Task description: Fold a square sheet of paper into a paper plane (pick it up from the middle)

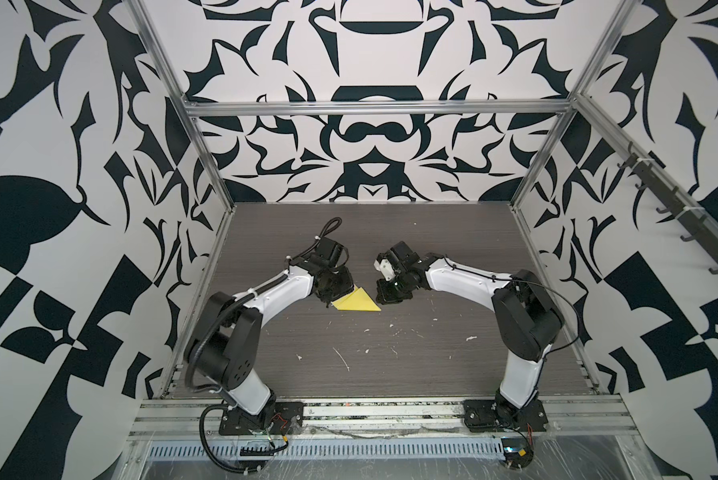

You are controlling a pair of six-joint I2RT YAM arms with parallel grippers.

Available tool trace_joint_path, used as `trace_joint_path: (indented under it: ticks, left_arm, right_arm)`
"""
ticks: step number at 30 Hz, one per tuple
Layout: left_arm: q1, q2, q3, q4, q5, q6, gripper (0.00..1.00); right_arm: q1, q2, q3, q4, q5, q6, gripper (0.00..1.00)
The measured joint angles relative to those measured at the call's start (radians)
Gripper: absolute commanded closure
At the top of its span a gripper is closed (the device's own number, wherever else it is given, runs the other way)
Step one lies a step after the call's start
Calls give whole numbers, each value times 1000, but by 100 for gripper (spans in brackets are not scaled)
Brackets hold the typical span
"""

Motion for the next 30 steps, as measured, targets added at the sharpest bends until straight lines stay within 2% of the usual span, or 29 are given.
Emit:
trace_joint_path:
  ticks: [5, 10, 21, 30]
  left_arm:
    - [45, -110, -140, 80, -10, -84, 44]
    - [61, -142, -271, 147, 2, -161, 39]
    - [60, -153, -384, 320, 29, -272, 36]
    - [60, -154, -451, 415, 32, -325, 37]
  right_arm:
    - [2, 69, 39, 32, -40, -14, 80]
    - [1, 123, 62, 40, -60, -22, 83]
    - [0, 142, 64, 46, -60, -11, 86]
    - [-3, 132, 3, 95, -72, 98, 88]
